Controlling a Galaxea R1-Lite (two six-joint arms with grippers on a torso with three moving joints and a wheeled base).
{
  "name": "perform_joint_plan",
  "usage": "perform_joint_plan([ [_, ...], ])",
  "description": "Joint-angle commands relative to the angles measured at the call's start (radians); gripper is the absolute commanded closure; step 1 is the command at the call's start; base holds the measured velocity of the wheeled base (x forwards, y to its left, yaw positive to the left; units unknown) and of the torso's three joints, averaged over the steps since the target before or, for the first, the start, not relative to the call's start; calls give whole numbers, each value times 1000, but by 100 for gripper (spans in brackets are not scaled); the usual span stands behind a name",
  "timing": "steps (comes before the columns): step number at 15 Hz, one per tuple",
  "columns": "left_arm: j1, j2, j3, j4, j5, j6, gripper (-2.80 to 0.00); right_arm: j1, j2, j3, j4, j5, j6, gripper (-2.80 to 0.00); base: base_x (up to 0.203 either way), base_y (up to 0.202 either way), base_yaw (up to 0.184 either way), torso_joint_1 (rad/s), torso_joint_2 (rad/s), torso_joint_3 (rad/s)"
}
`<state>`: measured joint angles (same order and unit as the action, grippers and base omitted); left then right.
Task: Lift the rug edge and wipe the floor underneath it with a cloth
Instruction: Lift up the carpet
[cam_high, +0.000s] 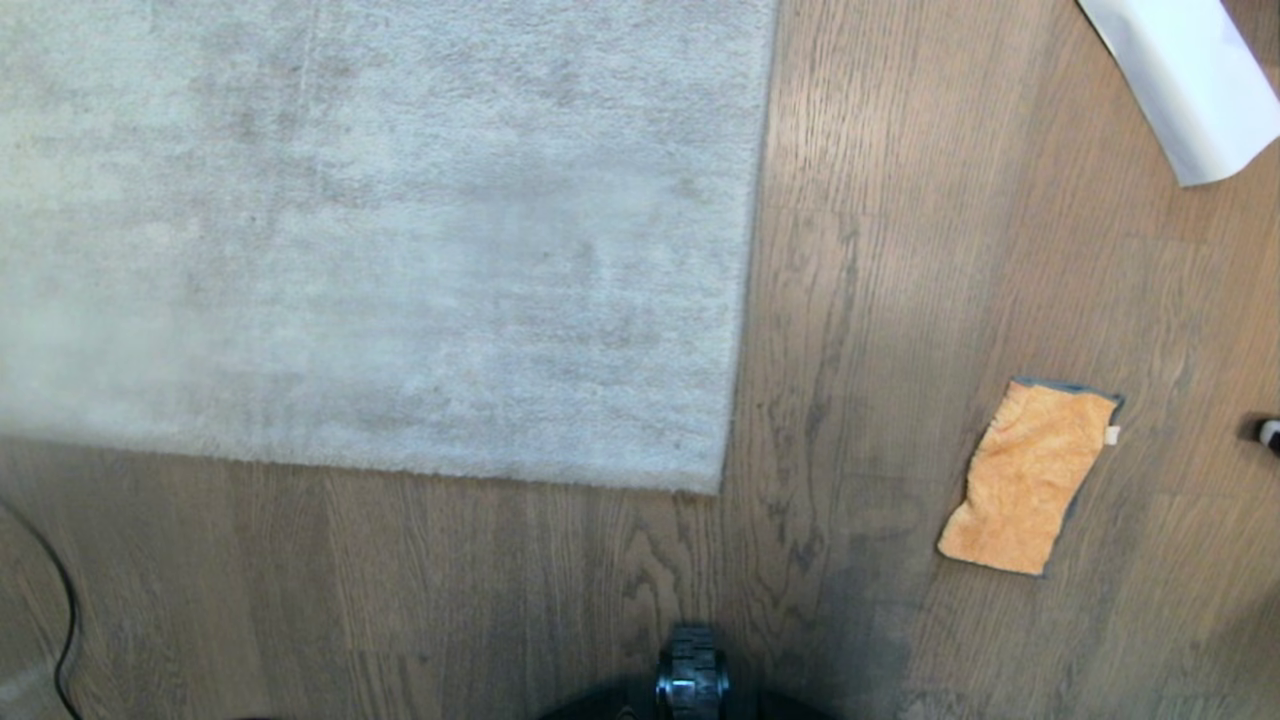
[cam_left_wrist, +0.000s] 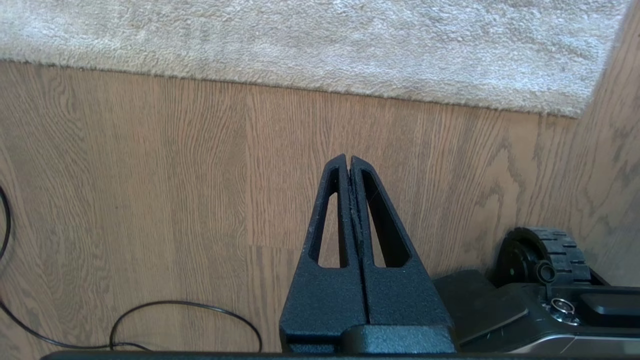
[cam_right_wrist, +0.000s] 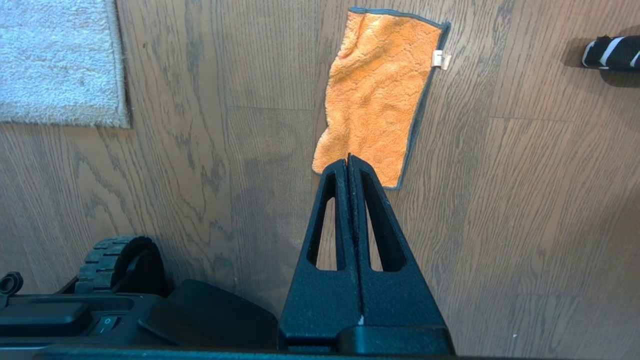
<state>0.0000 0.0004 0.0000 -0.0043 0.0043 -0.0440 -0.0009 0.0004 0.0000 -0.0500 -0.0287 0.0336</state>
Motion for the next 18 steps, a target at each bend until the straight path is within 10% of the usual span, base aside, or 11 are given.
perform_joint_plan([
  [1,0,0,0,0,0,0,0,-1,1,0,-1,0,0,0,0,0,0,0,0,0],
  [18,-1,0,0,1,0,3,0,1,1,0,-1,0,0,0,0,0,0,0,0,0],
])
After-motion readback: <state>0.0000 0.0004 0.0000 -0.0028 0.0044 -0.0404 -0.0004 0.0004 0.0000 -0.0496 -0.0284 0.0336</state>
